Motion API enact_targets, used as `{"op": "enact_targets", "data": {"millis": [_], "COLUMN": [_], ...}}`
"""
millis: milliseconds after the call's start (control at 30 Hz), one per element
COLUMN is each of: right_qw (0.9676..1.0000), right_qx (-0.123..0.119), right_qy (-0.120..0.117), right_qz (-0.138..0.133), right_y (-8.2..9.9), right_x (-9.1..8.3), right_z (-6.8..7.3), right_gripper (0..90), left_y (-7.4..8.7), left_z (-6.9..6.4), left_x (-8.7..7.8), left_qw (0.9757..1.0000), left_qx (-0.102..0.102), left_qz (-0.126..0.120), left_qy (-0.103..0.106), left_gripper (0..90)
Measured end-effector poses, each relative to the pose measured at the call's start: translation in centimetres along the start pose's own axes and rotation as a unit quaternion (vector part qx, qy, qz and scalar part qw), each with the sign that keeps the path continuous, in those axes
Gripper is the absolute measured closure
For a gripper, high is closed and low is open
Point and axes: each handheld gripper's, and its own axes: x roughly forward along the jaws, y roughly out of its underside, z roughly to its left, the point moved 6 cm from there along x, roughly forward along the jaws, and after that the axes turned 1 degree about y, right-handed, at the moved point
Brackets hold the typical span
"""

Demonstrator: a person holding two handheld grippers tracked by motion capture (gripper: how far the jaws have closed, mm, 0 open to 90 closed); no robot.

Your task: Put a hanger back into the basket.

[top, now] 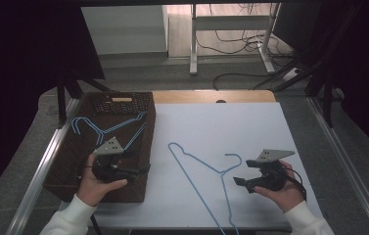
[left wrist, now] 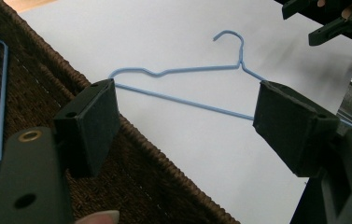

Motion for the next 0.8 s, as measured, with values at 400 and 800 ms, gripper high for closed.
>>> {"op": "enact_targets", "data": {"millis": [400,800], "right_qw": [0.9999,0.9995], "right_qx": [0.007,0.01], "right_qy": [0.007,0.003], "right_qz": [0.007,0.03], "right_y": [-0.4,-0.2], "right_x": [0.1,0.8], "right_z": [0.4,1.3], "right_gripper": [16.2,26.3], "left_y": [0.1,0.1], "left_z": [-0.1,-0.7], "left_x": [0.2,0.6], "left_qw": [1.0,1.0], "left_qx": [-0.003,0.004], "left_qz": [0.0,0.004], "left_qy": [0.003,0.007], "left_gripper": [21.9,21.9]}}
